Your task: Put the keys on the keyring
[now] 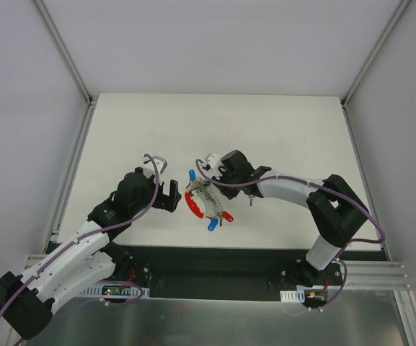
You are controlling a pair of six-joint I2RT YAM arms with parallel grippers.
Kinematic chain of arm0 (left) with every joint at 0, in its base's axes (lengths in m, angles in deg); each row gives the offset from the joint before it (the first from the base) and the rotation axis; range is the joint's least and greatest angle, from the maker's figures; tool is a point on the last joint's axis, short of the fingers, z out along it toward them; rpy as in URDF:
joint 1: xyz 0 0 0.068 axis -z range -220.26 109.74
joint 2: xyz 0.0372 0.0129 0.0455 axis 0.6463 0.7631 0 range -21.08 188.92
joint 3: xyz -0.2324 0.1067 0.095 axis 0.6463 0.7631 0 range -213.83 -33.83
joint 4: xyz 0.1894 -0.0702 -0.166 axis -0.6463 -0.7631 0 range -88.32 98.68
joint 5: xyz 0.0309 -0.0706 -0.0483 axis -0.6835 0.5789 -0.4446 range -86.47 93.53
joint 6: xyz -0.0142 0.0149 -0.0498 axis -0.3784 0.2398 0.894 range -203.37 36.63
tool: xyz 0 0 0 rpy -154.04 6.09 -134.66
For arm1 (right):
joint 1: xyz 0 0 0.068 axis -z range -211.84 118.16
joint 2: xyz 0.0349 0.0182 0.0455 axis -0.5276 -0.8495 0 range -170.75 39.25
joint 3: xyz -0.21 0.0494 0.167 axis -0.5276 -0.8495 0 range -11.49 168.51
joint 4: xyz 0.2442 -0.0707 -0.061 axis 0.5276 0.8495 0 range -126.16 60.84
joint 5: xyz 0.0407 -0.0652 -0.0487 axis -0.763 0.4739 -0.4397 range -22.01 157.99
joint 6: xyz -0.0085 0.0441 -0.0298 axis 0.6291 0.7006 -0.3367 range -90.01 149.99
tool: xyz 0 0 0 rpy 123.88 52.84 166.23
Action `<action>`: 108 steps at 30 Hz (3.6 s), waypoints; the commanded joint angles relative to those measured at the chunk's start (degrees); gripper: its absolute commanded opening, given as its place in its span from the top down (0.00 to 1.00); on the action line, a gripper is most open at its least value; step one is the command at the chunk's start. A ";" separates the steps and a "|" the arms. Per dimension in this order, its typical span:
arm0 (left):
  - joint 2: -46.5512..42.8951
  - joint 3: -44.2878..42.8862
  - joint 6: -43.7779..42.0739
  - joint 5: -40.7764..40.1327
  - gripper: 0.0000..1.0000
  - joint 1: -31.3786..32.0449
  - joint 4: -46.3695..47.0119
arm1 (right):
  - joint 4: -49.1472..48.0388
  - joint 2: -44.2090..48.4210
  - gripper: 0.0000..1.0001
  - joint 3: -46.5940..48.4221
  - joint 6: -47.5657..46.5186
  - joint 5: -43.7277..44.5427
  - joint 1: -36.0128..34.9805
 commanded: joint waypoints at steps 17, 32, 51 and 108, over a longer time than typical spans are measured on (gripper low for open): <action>1.24 -0.60 -2.68 1.63 0.01 -0.62 3.33 | -8.90 -6.94 0.69 1.18 -3.76 -9.61 -0.71; 0.10 0.10 -2.95 1.63 0.01 -0.62 3.33 | -7.67 -7.64 0.67 2.95 -5.26 -11.63 -1.33; 0.19 0.71 -3.39 3.47 0.01 -0.62 3.59 | -9.25 -7.64 0.66 2.59 -5.96 -15.32 -0.80; 2.04 1.94 -3.04 6.81 0.02 -0.62 7.02 | -6.18 -3.07 0.99 0.75 -1.67 -14.19 -1.15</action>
